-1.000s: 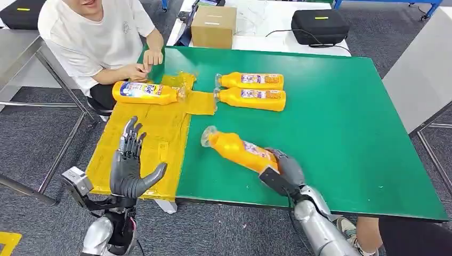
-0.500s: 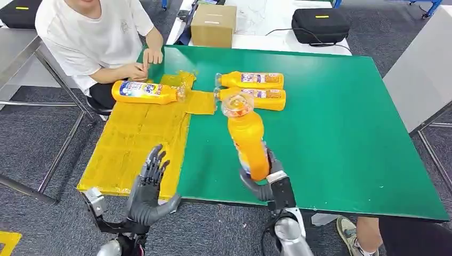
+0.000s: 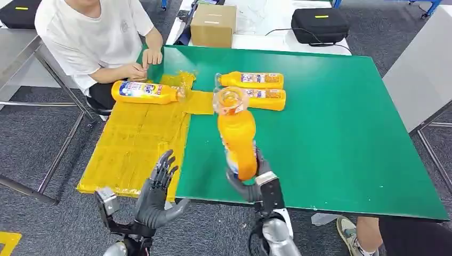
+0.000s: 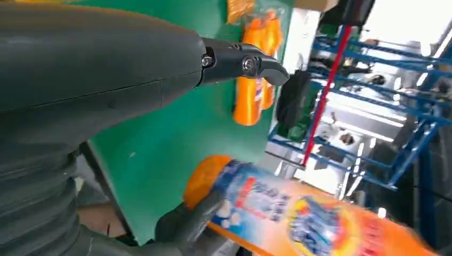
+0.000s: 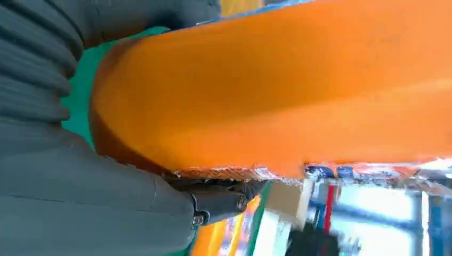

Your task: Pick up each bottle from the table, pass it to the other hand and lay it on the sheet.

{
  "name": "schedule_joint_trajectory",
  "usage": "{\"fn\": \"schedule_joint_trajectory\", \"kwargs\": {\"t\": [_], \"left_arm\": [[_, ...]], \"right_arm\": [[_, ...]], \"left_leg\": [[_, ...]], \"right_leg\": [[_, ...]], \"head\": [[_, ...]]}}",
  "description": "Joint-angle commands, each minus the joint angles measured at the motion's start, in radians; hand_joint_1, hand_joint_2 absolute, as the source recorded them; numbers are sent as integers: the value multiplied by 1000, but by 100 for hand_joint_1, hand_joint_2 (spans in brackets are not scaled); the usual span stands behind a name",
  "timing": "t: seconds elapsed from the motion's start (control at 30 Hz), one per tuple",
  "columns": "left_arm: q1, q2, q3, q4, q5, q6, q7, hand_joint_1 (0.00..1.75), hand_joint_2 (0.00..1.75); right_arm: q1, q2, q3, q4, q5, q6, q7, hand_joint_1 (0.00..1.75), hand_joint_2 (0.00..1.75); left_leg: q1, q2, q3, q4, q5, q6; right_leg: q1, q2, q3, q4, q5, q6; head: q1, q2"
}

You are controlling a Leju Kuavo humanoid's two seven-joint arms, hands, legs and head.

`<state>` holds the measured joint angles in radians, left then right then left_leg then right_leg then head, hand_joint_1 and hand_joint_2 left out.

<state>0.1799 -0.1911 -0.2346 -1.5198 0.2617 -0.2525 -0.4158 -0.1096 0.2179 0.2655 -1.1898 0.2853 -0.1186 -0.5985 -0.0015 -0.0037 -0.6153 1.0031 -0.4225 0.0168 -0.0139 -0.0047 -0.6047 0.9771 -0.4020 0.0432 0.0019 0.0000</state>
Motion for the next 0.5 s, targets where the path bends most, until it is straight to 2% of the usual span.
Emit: {"fn": "schedule_joint_trajectory", "kwargs": {"t": [0.03, 0.07, 0.17, 0.33, 0.43, 0.5], "left_arm": [[-89, 14, -107, 105, -117, 70, -48, 0, 175], [-115, -15, -49, 73, -97, 63, -73, 0, 175], [-115, -16, -43, 62, -77, 49, -71, 0, 175], [-121, 4, -60, 88, 58, -88, 1, 0, 175], [-129, 4, -73, 101, 23, -74, -11, 0, 175], [-135, 4, -75, 109, -2, -46, -3, 0, 175]], "right_arm": [[-130, 53, 345, 221, 111, -2, 2, 175, 175], [-182, 55, 474, 326, 176, 17, 43, 175, 175], [-182, 52, 480, 342, 179, 15, 40, 175, 175], [-198, 51, 484, 383, 202, -26, 36, 175, 175], [-212, 53, 485, 406, 226, -51, 45, 175, 175], [-214, 55, 488, 412, 233, -54, 47, 175, 175]], "left_leg": [[0, 2, 3, -1, -1, -1], [1, 3, 6, -1, -2, -2], [1, 1, 3, -1, -1, -1], [1, 0, 3, -1, -1, -1], [1, -1, 6, -1, -2, -1], [0, -1, 3, -1, 0, -1]], "right_leg": [[0, 2, 2, -1, 0, -1], [1, 2, 5, -1, -1, -2], [1, 1, 2, -1, 0, -1], [1, 0, 2, -1, 0, -1], [1, -2, 6, -1, -2, -2], [0, -1, 2, -1, -1, -1]], "head": [[0, 0], [-1, 0], [0, 0], [0, 0], [0, 0], [-1, 0]]}}
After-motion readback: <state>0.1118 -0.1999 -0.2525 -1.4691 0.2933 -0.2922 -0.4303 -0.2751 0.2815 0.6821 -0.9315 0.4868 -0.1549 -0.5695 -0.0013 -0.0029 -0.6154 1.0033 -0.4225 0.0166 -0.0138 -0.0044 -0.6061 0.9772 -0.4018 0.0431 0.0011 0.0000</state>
